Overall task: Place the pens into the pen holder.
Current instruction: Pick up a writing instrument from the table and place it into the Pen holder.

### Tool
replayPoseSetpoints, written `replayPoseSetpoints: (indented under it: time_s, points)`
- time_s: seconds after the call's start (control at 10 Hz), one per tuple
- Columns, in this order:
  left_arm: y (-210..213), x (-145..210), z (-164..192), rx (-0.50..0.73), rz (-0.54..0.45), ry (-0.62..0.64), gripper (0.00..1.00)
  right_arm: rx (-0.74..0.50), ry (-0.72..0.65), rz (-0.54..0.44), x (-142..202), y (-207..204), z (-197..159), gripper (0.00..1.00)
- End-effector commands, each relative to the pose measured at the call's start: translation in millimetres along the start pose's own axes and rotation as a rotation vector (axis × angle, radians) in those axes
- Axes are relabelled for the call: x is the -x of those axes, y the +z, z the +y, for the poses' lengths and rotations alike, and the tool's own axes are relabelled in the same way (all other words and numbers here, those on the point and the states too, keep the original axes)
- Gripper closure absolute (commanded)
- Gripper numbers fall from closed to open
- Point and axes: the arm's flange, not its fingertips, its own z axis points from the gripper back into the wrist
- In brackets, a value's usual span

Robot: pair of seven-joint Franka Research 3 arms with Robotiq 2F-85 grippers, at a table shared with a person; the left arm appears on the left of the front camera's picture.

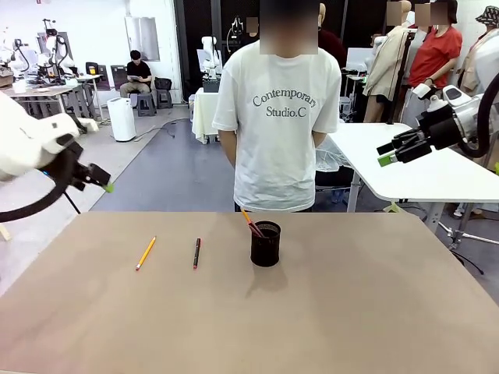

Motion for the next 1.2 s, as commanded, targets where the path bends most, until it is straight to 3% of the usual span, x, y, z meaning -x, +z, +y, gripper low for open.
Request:
replayPoseSetpoints:
  time_s: [0.0, 0.3, 0.4, 0.5, 0.6, 0.7, 0.8, 1.1]
  points:
    - [-21.1, -10.8, -10.5, 0.043, 0.145, 0.048, 0.0, 0.003, 0.003, 0.001, -2.7, -1.1, -0.9, 0.0]
    - [-65.5, -13.2, -22.4, 0.08, 0.301, 0.05, 0.0, 0.003, 0.003, 0.001, -2.7, -1.1, -0.9, 0.0]
    - [-42.3, -27.6, -19.7, 0.156, 0.187, -0.058, 0.0, 0.003, 0.003, 0.001, -2.7, -1.1, -0.9, 0.0]
    - [-64.0, 5.6, -22.1, 0.067, 0.26, 0.051, 0.0, 0.003, 0.003, 0.001, -2.7, -1.1, -0.9, 0.0]
    - [-64.0, 5.6, -22.1, 0.067, 0.26, 0.051, 0.0, 0.003, 0.003, 0.001, -2.7, -1.1, -0.9, 0.0]
    - [-60.3, -10.9, -28.2, 0.098, 0.251, 0.012, 0.0, 0.003, 0.003, 0.001, -2.7, -1.1, -0.9, 0.0]
    - [-56.8, -24.5, -35.4, 0.077, 0.281, 0.159, 0.0, 0.003, 0.003, 0.001, -2.7, -1.1, -0.9, 0.0]
    - [-84.9, -53.7, -77.8, 0.092, 0.412, 0.168, 0.0, 0.003, 0.003, 0.001, -2.7, -1.1, -0.9, 0.0]
